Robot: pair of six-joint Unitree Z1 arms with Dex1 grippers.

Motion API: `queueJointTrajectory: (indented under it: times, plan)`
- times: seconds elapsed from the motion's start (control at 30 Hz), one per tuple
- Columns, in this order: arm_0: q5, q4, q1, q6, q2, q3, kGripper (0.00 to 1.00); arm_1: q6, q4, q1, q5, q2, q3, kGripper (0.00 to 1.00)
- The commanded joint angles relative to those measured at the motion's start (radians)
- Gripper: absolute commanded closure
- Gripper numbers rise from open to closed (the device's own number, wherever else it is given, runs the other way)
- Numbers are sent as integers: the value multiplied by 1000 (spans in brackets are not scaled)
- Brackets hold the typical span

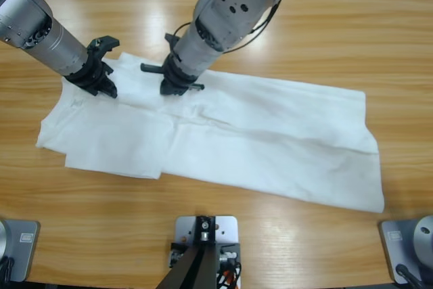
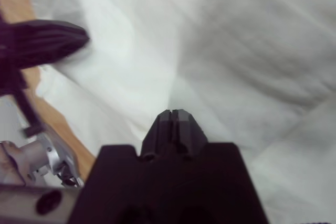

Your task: Fold clothes

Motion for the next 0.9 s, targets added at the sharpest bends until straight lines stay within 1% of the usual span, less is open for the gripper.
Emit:
queueJointTrajectory:
  times: [0.03,0.4,0.53,0.57,0.63,0.7,0.77,0.9]
  plan:
    - [-9,-20,8,10,38,29,1000,-10,114,32,-21,73,31,1000]
    - [-8,-24,10,10,31,32,1000,-10,158,43,-69,48,50,1000]
    - [14,5,38,4,-24,34,1000,-18,169,37,-87,27,41,1000]
    - [35,21,49,-1,-32,44,1000,-19,169,33,-90,22,40,1000]
    - [37,13,76,-3,-45,105,1000,-19,173,32,-89,30,40,1000]
    - [35,-3,79,-4,-83,165,1000,-19,180,32,-87,37,44,1000]
    - [31,-4,79,-20,-144,189,1000,-19,181,32,-87,39,45,1000]
    - [1,18,79,-72,-289,149,1000,-19,181,32,-86,39,37,1000]
